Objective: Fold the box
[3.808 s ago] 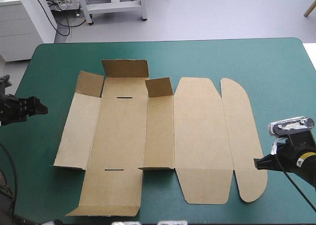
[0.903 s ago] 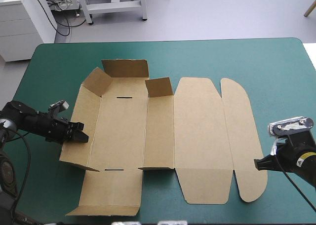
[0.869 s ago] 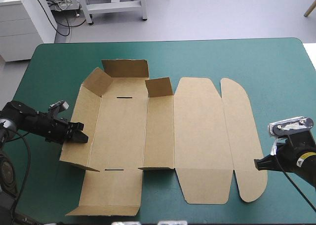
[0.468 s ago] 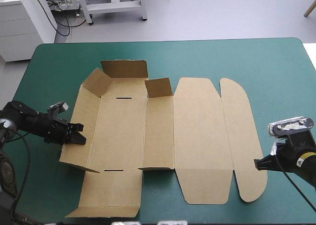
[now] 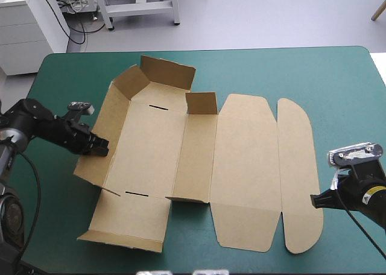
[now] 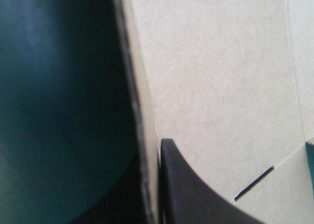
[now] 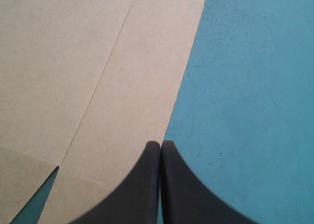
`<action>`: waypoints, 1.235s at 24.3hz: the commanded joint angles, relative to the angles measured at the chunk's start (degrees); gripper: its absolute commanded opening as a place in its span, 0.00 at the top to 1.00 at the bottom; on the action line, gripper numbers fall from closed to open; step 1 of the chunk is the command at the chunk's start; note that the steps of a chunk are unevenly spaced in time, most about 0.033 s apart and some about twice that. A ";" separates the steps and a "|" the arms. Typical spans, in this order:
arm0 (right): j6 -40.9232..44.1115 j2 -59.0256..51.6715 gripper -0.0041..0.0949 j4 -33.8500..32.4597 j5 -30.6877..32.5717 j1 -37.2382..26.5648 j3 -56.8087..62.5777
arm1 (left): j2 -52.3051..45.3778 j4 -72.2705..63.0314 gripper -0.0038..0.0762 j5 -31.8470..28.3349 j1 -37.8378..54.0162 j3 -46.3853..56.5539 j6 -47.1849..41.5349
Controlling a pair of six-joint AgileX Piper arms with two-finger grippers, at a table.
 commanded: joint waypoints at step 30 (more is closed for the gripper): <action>1.89 -0.09 0.98 -3.75 -2.99 -0.43 -1.49 | -5.88 38.88 0.96 -27.41 -43.84 -15.76 10.08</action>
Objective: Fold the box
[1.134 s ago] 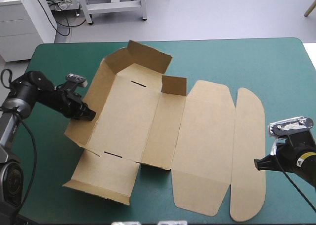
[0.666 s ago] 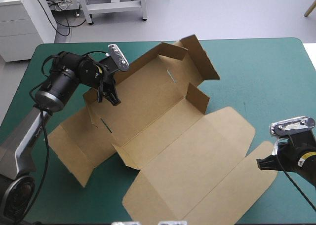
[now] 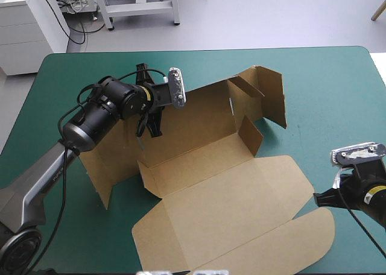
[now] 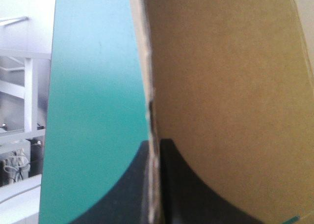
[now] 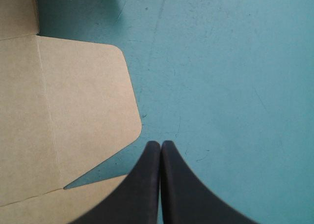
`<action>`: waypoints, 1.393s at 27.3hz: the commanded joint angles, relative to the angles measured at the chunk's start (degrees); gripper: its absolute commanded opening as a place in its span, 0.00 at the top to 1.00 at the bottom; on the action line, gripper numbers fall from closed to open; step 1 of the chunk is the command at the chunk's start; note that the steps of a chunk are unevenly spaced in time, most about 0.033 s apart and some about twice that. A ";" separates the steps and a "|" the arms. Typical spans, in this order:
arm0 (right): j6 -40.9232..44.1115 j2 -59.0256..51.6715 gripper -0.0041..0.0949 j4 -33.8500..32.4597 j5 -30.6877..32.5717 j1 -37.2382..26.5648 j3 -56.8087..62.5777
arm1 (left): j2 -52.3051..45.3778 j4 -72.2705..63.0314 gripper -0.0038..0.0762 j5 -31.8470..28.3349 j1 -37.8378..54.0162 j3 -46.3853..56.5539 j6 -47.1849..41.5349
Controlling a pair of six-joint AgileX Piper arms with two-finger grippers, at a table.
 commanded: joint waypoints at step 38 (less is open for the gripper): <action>1.69 0.13 0.92 3.18 -1.66 -0.43 -16.28 | -12.59 38.58 0.96 -25.98 -16.03 19.49 -19.82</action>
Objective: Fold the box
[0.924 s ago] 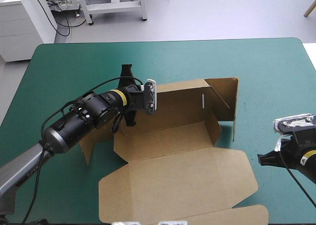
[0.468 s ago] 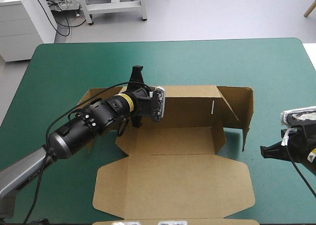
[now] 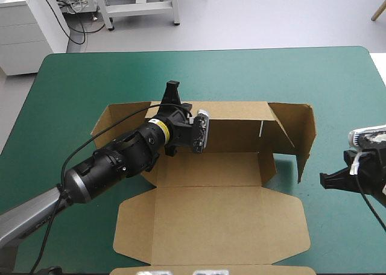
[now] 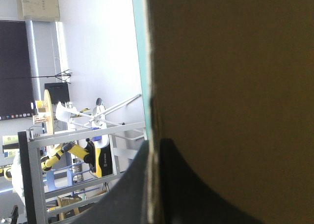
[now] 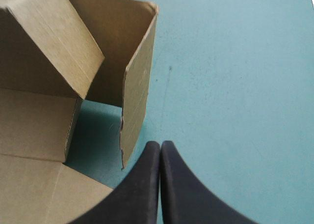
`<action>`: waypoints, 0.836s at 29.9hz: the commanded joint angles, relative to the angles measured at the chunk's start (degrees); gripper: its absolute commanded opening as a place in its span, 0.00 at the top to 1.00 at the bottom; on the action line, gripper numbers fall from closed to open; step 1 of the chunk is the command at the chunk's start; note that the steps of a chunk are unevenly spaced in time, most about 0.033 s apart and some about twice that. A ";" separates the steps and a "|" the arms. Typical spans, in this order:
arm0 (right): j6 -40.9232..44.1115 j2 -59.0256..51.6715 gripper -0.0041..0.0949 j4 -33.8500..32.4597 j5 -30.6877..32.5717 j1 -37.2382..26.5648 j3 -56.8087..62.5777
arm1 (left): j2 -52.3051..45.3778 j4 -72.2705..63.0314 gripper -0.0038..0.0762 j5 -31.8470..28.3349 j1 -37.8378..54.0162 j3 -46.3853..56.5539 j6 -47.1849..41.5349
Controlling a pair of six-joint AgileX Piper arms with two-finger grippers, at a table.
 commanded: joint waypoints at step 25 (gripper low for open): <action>-4.85 27.63 0.24 4.21 3.53 -0.43 -39.08 | -3.79 36.33 0.96 -6.64 -0.36 12.47 -36.43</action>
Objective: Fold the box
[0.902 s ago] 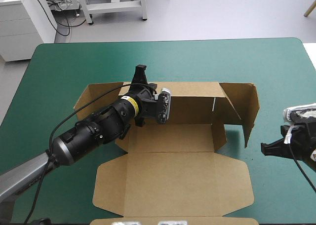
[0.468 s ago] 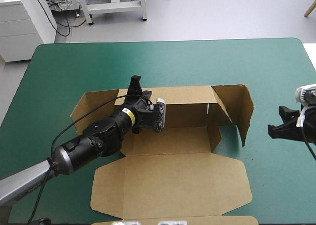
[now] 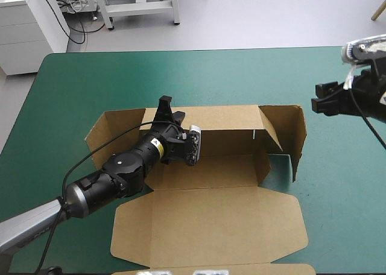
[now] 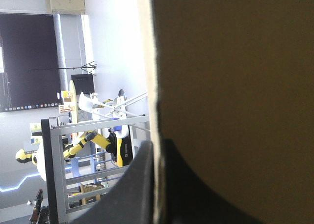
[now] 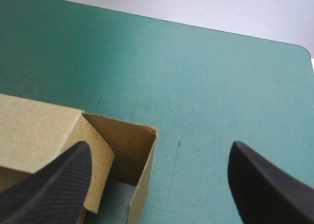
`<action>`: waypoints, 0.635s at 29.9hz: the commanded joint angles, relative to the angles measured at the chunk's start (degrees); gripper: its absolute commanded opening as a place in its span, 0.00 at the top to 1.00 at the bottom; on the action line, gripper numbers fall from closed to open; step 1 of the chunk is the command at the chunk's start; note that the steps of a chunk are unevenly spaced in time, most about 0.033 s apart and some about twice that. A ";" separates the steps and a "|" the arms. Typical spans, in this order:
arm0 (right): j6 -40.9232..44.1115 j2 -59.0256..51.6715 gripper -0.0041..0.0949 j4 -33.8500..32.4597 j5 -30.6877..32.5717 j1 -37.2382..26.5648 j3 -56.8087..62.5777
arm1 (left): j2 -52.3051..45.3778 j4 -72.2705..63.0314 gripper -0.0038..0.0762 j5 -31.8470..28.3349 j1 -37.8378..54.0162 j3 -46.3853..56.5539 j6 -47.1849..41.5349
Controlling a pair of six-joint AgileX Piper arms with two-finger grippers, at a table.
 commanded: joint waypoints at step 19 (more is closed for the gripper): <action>1.52 33.77 0.24 0.43 -0.53 -0.43 -24.63 | -1.61 2.50 0.96 -0.86 -0.28 -1.08 -2.47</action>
